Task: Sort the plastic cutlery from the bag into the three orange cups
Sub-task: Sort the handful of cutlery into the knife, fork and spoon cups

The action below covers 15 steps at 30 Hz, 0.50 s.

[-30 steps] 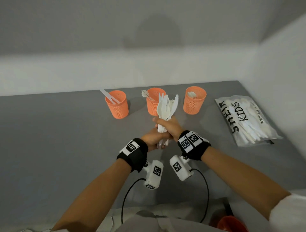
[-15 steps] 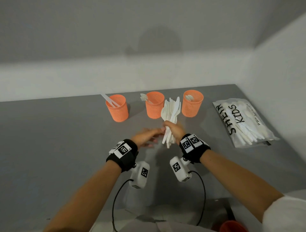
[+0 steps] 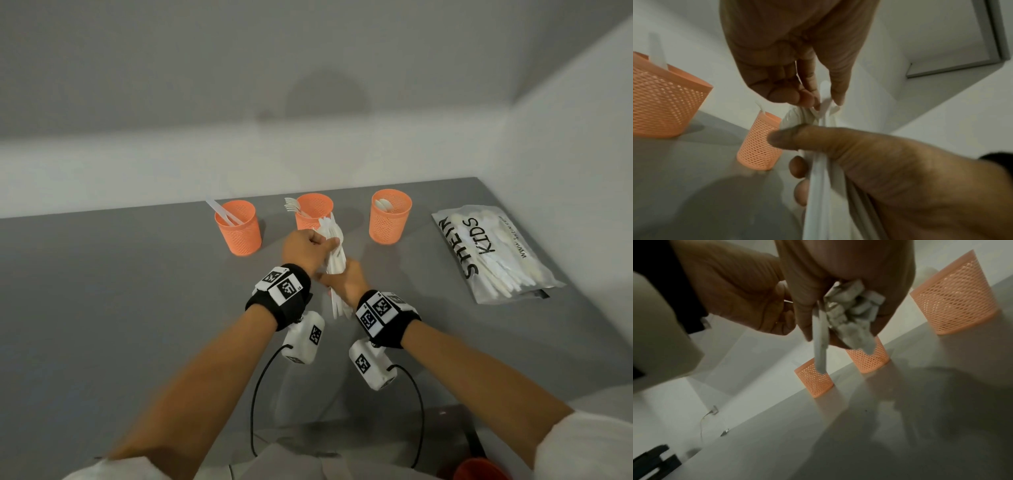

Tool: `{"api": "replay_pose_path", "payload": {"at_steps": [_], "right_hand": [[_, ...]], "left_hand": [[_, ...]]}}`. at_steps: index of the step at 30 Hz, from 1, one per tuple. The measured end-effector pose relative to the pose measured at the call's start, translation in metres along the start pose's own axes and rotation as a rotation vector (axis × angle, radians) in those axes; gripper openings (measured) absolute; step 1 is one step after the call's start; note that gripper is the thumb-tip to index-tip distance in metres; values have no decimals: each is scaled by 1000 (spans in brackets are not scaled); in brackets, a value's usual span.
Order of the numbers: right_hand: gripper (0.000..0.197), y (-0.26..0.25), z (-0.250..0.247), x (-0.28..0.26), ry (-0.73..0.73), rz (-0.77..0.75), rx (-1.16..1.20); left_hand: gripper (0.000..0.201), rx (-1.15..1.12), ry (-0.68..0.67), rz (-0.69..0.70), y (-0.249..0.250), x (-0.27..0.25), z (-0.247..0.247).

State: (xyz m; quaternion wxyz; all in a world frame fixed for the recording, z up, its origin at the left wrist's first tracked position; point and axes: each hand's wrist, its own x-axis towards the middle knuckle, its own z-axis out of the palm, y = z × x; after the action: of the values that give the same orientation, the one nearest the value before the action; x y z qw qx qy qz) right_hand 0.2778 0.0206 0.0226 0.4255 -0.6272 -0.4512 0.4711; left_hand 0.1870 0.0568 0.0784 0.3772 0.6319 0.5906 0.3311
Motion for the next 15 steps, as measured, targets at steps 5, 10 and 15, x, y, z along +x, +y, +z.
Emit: {"api": "replay_pose_path", "payload": {"at_steps": [5,10,15], "right_hand": [[18,-3,-6,-6,-96,-11,164],[19,-6,-9,-6,-97,102,267],[15,-10,-15,-7,-220,235,547]], "left_hand": [[33,-9,40,2,0,6,-11],[21,-372,251,-29,7,18,-37],[16,-514,278,-183,-11,21,-59]]}}
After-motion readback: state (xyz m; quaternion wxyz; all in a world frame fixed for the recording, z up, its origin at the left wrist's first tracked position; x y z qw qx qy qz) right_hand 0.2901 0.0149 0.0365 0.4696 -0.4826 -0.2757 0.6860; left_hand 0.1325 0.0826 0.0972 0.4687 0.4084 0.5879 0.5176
